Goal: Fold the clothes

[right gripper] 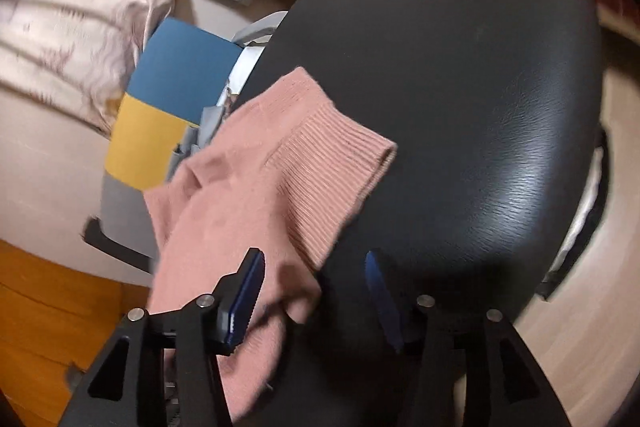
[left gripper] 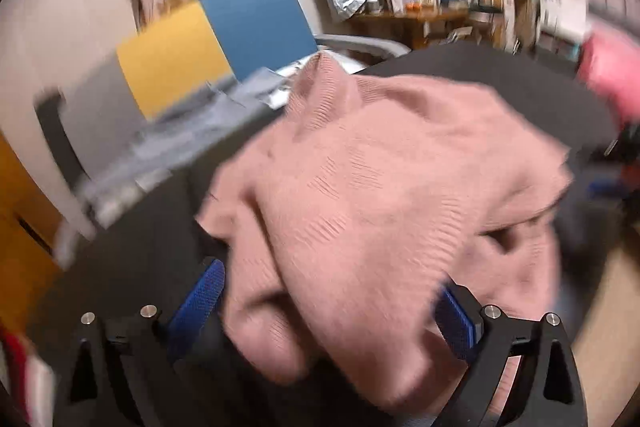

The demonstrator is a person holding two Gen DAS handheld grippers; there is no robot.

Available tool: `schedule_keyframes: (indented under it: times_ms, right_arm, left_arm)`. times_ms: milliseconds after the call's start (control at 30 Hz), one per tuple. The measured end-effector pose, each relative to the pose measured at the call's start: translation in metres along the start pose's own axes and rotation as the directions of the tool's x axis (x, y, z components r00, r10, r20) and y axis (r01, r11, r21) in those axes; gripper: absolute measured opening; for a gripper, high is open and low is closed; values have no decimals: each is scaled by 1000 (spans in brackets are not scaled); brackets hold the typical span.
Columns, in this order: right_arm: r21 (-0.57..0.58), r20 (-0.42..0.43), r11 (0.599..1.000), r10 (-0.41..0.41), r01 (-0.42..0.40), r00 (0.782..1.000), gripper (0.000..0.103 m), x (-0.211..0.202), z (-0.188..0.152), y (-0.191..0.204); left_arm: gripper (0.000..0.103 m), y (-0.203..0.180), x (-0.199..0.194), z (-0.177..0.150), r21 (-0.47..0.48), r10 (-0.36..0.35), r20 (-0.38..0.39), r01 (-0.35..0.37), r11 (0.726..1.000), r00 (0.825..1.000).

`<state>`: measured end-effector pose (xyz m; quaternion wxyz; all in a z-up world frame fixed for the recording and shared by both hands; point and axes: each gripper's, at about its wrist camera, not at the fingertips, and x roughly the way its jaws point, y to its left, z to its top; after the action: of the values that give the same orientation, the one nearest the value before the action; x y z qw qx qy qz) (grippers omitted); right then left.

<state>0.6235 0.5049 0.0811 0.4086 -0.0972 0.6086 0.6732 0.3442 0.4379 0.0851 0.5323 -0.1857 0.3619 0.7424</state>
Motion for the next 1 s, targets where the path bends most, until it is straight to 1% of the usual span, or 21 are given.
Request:
schedule_keyframes:
  times_ms: [33,133,200,233,267,300,333,367,400,433,500,533,567,600,633,667,733,767,833,900,1000]
  right_arm:
    - [-3,-8,1000,18,-18,1000,56,7,4,2]
    - [-72,-43,996,58,-61,997,58,36,20,15]
    - [-91,-101,992,78,-88,992,58,68,30,20]
    - [-99,-129,991,82,-96,988,58,82,33,23]
    - [-108,-141,989,82,-97,987,57,92,36,25]
    - [-113,-141,986,103,-119,985,50,97,37,28]
    - [-106,-146,983,136,-153,980,32,99,36,30]
    - [-100,-150,978,170,-186,974,19,102,36,32]
    - [-85,-158,970,214,-229,964,12,104,35,35]
    - [-55,-168,954,280,-293,945,12,105,35,37]
    - [0,-165,905,420,-426,892,12,103,34,43]
    - [28,-157,881,471,-473,868,12,103,33,45]
    - [64,-148,844,535,-532,832,12,102,33,49]
    - [99,-138,795,606,-598,783,12,100,33,53]
    - [122,-125,750,661,-650,740,12,97,33,58]
    - [121,-110,718,696,-686,709,12,92,34,64]
    - [95,-86,642,767,-761,636,12,77,36,84]
    - [74,-78,609,793,-790,604,12,68,38,97]
    - [28,-70,542,839,-840,539,12,50,41,123]
    - [-31,-82,485,870,-874,486,11,27,43,152]
    - [-117,-114,401,903,-909,413,11,-7,40,195]
  left_arm:
    - [98,-2,4,2,27,8,2,-8,1000,1000]
    - [99,-3,17,1,72,13,-4,-12,997,1000]
    - [99,-3,26,-3,81,-2,-22,4,997,1000]
    - [96,-2,31,-5,78,-11,-30,13,997,999]
    - [79,0,33,-6,58,-41,-46,44,997,998]
    - [70,2,36,-6,37,-74,-62,76,996,995]
    - [52,5,38,-7,15,-106,-77,108,994,991]
    - [43,7,40,-7,-8,-139,-92,139,990,986]
    - [37,10,36,-5,-24,-149,-88,148,989,985]
    - [29,14,32,-4,-39,-157,-82,154,987,984]
    - [24,26,20,3,-73,-169,-55,165,984,984]
    - [24,35,11,8,-93,-173,-33,169,981,984]
    - [23,43,3,14,-113,-177,-10,174,978,984]
    - [23,52,-5,19,-133,-180,12,180,975,984]
    - [23,60,-13,24,-152,-182,34,185,971,983]
    - [23,69,-22,29,-171,-184,57,191,967,981]
    - [23,91,-38,40,-215,-190,99,207,954,977]
    - [23,102,-45,46,-230,-188,119,212,950,975]
    - [23,118,-63,55,-236,-173,161,208,949,972]
    - [23,131,-83,61,-223,-157,203,201,954,967]
    - [23,151,-114,69,-202,-132,265,189,961,955]
